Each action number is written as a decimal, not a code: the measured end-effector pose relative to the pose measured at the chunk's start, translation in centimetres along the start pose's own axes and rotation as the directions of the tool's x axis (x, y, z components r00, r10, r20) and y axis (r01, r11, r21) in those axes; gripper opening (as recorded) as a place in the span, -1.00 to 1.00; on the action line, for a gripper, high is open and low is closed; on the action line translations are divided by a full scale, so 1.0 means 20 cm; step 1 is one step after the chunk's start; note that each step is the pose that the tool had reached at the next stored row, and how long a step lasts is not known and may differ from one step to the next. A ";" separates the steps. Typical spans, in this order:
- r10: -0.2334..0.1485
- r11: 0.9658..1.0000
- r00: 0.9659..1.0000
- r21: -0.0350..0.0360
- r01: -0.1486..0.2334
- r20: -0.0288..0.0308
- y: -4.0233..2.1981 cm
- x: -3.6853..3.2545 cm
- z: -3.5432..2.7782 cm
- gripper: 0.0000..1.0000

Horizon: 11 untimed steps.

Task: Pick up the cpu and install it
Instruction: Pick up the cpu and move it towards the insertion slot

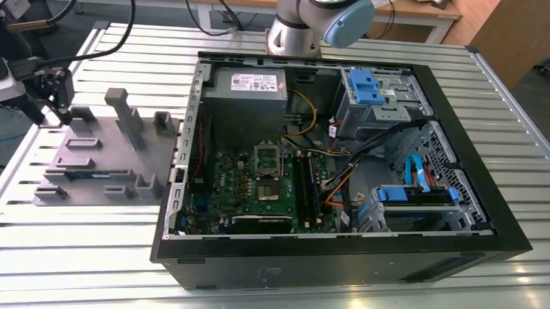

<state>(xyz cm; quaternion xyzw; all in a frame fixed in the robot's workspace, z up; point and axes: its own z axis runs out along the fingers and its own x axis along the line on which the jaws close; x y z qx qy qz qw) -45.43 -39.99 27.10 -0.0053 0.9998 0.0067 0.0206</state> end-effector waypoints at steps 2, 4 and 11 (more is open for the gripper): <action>0.000 1.000 1.000 0.000 0.000 0.000 0.000 -0.001 -0.027 -0.06; 0.000 1.000 1.000 0.000 0.000 0.000 0.001 -0.002 -0.055 -0.06; 0.000 1.000 1.000 0.000 0.000 0.000 0.002 -0.007 -0.165 -0.06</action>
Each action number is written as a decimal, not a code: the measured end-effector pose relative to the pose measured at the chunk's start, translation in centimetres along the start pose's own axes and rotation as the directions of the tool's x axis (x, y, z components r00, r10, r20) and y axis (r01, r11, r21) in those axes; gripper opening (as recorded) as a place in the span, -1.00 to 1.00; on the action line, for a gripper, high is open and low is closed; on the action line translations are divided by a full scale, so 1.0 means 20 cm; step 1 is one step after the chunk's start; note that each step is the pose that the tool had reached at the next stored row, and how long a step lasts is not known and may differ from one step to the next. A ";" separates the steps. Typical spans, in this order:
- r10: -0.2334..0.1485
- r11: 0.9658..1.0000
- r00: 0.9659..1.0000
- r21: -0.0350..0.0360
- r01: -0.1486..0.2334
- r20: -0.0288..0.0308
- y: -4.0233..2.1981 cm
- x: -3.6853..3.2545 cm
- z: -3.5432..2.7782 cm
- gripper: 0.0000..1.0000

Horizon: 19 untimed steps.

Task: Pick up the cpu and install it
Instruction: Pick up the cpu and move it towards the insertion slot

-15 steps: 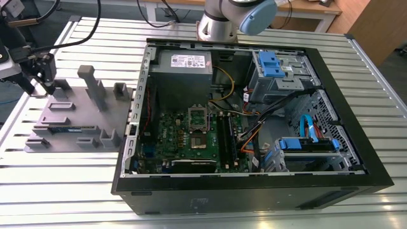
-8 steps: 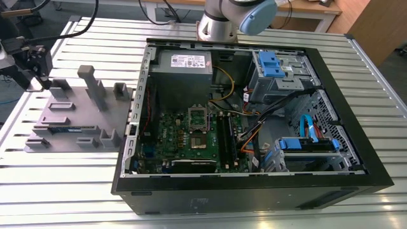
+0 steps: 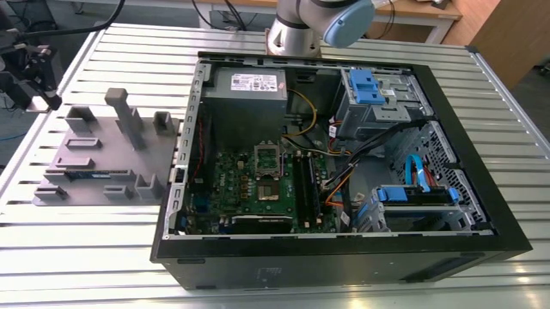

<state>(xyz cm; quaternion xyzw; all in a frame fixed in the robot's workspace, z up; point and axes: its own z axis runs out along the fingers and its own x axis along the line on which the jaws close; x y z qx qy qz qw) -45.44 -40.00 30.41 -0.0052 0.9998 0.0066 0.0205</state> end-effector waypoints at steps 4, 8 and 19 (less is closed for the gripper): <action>0.000 1.000 1.000 0.000 0.000 0.000 0.000 0.000 -0.002 -0.06; 0.000 1.000 1.000 0.000 0.000 0.000 0.000 0.000 -0.008 -0.06; 0.000 1.000 1.000 0.000 0.000 0.000 0.003 -0.008 -0.190 -0.06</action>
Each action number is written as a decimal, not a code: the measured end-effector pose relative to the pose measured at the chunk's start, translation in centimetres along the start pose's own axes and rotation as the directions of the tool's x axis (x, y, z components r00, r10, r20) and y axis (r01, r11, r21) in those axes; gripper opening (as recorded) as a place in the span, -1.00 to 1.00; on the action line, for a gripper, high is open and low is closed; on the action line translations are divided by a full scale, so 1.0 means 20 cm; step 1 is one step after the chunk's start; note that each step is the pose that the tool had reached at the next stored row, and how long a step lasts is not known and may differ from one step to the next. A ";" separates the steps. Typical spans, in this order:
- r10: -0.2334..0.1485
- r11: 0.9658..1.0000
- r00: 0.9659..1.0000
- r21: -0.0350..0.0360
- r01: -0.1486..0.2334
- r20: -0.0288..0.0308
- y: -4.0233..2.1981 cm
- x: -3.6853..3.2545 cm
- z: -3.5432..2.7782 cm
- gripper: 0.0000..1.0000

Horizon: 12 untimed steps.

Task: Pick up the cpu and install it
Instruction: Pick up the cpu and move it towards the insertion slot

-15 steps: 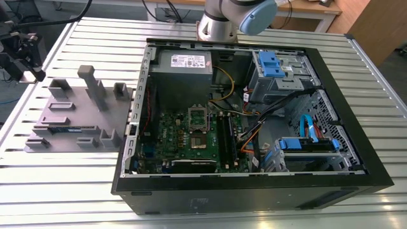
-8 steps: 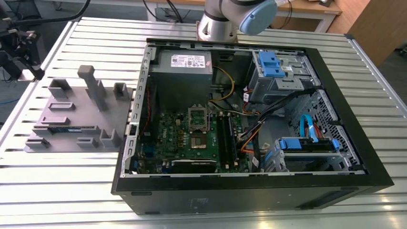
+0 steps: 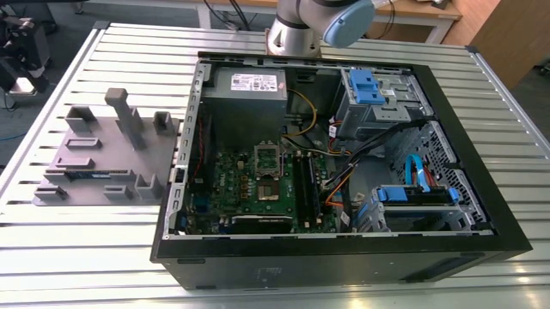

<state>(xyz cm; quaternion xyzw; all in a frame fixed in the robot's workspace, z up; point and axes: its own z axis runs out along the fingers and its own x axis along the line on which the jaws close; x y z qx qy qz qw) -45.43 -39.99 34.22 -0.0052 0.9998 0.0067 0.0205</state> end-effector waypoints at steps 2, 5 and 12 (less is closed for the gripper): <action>0.000 1.000 1.000 0.000 0.000 0.000 0.000 -0.001 -0.025 -0.06; 0.000 1.000 1.000 0.000 0.000 0.000 0.001 -0.002 -0.046 -0.06; 0.000 1.000 1.000 0.000 0.000 0.000 0.001 -0.002 -0.048 -0.06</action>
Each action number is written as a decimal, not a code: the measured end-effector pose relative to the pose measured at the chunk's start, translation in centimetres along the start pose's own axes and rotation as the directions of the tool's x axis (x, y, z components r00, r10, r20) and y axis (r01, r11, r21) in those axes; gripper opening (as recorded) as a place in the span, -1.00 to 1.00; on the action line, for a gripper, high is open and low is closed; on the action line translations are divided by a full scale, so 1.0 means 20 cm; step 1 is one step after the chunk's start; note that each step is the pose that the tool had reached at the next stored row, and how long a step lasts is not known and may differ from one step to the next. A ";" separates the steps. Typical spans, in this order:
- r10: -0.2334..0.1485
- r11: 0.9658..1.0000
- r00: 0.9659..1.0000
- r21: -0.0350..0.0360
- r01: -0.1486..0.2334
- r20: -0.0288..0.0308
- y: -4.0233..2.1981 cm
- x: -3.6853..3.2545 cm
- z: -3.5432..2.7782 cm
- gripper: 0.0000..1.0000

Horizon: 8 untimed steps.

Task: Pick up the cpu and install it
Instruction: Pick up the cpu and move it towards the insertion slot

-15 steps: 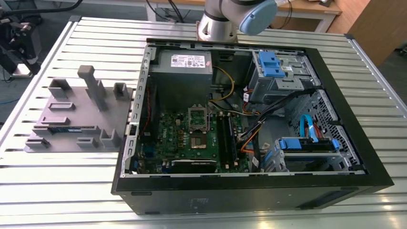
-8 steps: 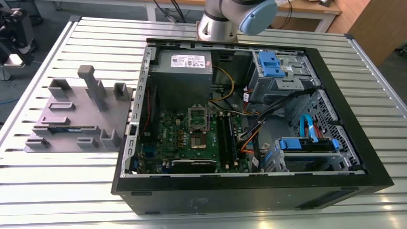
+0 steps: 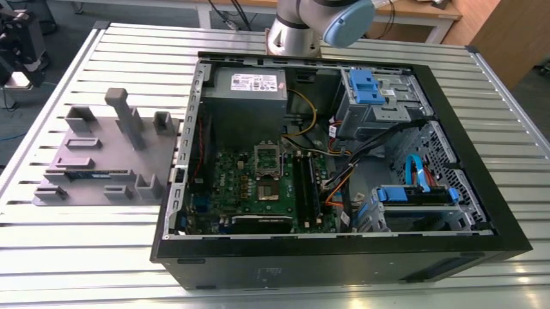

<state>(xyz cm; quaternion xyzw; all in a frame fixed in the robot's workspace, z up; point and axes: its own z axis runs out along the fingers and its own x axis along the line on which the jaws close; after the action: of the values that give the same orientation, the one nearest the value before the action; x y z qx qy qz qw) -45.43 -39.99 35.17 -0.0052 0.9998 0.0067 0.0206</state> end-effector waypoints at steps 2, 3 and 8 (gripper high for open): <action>0.000 1.000 1.000 0.000 0.000 0.000 0.000 -0.001 -0.001 -0.06; 0.000 1.000 1.000 0.000 0.000 0.000 0.000 -0.005 -0.001 -0.06; 0.000 1.000 1.000 0.000 0.000 0.000 0.000 -0.035 0.001 -0.06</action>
<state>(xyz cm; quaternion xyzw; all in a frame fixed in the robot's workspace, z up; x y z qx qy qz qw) -44.72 -39.99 35.17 -0.0053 0.9998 0.0068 0.0205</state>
